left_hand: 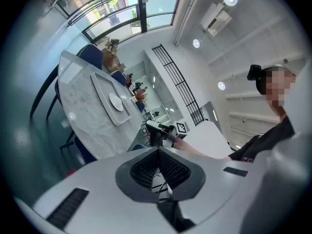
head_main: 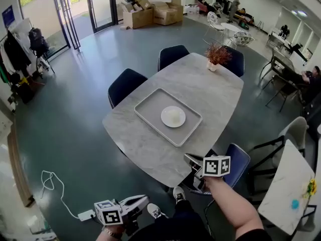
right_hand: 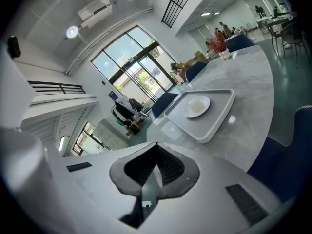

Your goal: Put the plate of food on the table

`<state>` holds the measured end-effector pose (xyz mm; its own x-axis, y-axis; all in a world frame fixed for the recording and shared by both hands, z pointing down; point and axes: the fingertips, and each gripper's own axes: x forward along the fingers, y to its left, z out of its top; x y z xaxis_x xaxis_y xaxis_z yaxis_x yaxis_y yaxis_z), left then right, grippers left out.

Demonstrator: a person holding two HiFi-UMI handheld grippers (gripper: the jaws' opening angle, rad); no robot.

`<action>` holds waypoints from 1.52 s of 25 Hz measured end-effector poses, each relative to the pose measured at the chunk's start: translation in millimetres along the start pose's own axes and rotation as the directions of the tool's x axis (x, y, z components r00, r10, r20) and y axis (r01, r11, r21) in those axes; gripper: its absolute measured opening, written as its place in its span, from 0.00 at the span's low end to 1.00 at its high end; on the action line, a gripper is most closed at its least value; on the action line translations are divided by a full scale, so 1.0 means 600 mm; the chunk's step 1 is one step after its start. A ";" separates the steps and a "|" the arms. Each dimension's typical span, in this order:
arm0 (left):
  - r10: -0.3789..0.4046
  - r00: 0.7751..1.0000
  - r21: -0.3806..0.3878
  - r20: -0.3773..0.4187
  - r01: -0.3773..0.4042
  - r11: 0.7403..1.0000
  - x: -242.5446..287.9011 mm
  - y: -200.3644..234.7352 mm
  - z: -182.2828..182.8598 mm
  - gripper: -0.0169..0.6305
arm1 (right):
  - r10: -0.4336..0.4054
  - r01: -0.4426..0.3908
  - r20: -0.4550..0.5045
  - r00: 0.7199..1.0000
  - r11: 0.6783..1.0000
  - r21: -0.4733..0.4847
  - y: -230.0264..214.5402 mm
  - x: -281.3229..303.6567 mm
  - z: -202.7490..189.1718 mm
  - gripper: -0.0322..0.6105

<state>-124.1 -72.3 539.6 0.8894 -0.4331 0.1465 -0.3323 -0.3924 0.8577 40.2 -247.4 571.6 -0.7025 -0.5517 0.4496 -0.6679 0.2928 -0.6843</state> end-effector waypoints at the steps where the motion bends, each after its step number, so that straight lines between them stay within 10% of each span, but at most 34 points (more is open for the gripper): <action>1: -0.013 1.000 0.004 -0.011 0.013 1.000 0.007 -0.003 -0.004 0.03 | 0.025 -0.025 -0.008 1.000 1.000 -0.001 0.015 -0.015 -0.023 0.07; 16: -0.099 0.980 0.180 -0.174 0.130 0.975 0.110 -0.120 -0.089 0.03 | 0.280 -0.287 -0.070 0.957 0.947 -0.140 0.182 -0.223 -0.245 0.07; 38: -0.032 0.995 0.219 -0.095 0.053 0.974 0.191 -0.172 -0.108 0.03 | 0.393 -0.401 -0.085 0.916 0.904 -0.149 0.136 -0.295 -0.206 0.07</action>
<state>32.5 -28.7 499.9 0.9254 -0.3413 0.1647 -0.3459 -0.5830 0.7352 79.9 -29.4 507.1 -0.9264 -0.3241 0.1917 -0.3583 0.6020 -0.7136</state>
